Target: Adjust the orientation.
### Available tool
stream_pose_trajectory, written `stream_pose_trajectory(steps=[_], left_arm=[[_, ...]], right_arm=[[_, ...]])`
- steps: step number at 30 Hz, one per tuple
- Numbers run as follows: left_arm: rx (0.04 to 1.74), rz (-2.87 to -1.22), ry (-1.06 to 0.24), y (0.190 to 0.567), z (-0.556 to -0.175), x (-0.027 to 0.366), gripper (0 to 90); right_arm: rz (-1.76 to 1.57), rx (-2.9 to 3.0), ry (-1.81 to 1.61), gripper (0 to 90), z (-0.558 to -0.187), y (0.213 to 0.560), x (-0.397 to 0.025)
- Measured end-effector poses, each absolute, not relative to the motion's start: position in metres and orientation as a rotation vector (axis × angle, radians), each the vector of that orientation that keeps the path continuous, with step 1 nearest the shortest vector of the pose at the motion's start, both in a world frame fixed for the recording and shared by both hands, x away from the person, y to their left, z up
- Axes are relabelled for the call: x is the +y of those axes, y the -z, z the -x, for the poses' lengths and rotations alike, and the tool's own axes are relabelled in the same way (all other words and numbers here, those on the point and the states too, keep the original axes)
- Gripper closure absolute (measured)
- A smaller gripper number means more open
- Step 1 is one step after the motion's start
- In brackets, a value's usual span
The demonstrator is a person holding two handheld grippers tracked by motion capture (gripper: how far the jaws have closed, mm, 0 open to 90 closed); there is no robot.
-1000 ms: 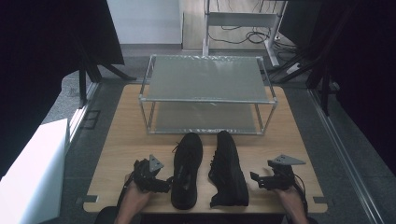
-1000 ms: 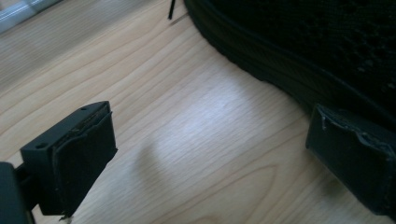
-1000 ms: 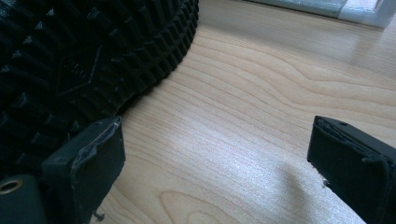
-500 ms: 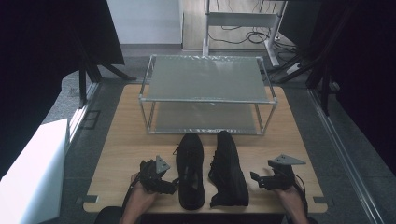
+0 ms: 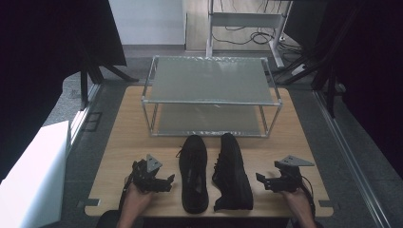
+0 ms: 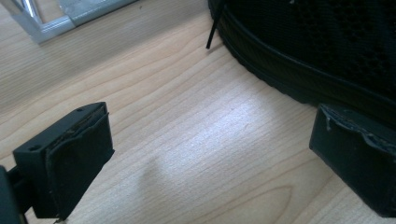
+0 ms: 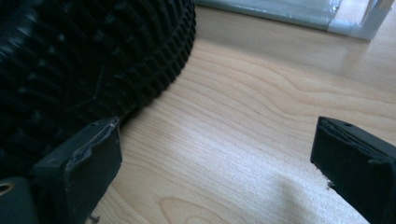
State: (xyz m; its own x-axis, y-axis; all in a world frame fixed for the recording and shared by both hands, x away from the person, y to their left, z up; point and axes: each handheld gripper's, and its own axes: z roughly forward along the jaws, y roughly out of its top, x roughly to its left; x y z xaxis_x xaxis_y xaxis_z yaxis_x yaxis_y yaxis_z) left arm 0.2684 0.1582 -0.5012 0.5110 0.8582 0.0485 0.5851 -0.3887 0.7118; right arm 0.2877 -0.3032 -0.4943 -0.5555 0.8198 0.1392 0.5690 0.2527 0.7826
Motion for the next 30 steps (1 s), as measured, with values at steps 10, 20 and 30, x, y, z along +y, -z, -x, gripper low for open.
stream_pose_trajectory(steps=[10,20,30], left_arm=[[1.182,-2.129,-0.538,0.505,-0.269,0.157,0.0],[1.176,-2.139,-0.525,0.507,-0.269,0.157,0.0],[1.176,-2.157,-0.515,0.509,-0.27,0.156,0.0]], right_arm=[[-1.246,2.235,-1.223,0.0,-0.291,0.472,-0.295],[-1.182,2.261,-1.238,0.0,-0.298,0.453,-0.272],[-1.144,2.293,-1.23,0.0,-0.307,0.446,-0.25]])
